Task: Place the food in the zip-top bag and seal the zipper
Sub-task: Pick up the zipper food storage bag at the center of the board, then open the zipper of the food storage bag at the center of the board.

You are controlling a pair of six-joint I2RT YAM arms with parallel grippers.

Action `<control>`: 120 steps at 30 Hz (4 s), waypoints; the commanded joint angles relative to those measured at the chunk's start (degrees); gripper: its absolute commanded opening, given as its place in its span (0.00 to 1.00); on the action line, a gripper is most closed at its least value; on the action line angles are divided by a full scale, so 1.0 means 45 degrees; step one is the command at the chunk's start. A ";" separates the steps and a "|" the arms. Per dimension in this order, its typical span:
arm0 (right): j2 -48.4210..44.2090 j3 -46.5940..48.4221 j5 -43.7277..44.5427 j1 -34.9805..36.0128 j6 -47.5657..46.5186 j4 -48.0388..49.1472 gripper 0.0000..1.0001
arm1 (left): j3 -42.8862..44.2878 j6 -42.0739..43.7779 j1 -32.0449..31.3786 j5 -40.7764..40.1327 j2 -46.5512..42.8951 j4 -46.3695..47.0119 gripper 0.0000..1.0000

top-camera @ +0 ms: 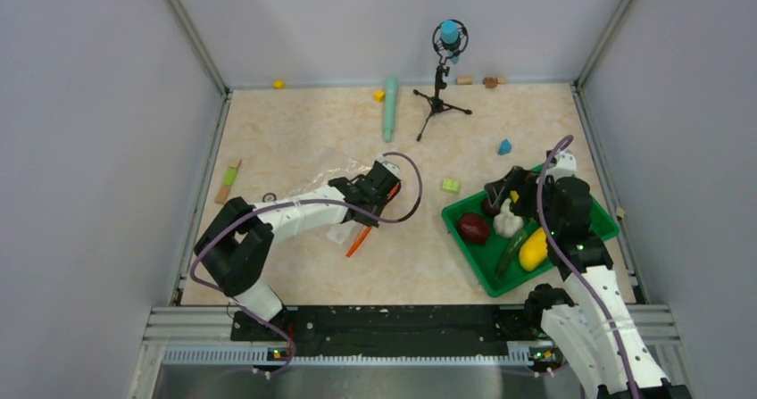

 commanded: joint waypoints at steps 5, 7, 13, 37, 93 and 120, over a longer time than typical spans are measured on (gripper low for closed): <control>-0.0122 0.0155 -0.3597 -0.0052 -0.0026 0.1739 0.99 | 0.0351 -0.1821 -0.0189 0.0404 -0.3435 -0.0094 0.00; -0.0055 -0.0256 -0.4519 -0.0051 0.0257 0.2644 0.99 | 0.0183 -0.2098 -0.0208 0.0812 -0.4390 0.0106 0.00; 0.1236 -0.0358 -0.5695 0.1103 0.1045 0.4109 0.97 | 0.0463 -0.2869 -0.0208 0.0643 -0.6298 -0.0094 0.00; 0.8582 0.4457 0.0946 0.8906 0.2319 0.6575 0.83 | 0.0184 -0.2849 -0.0248 0.1622 -0.8132 0.0217 0.00; 0.8559 0.2835 0.2017 0.7824 0.0523 0.4042 0.04 | 0.0048 -0.3817 -0.0247 -0.7301 -0.9159 -0.3085 0.00; 0.7927 0.3314 -0.1623 0.8159 0.0332 0.4951 0.00 | -0.1512 -0.3044 -0.0247 -0.2545 -0.7342 0.0322 0.64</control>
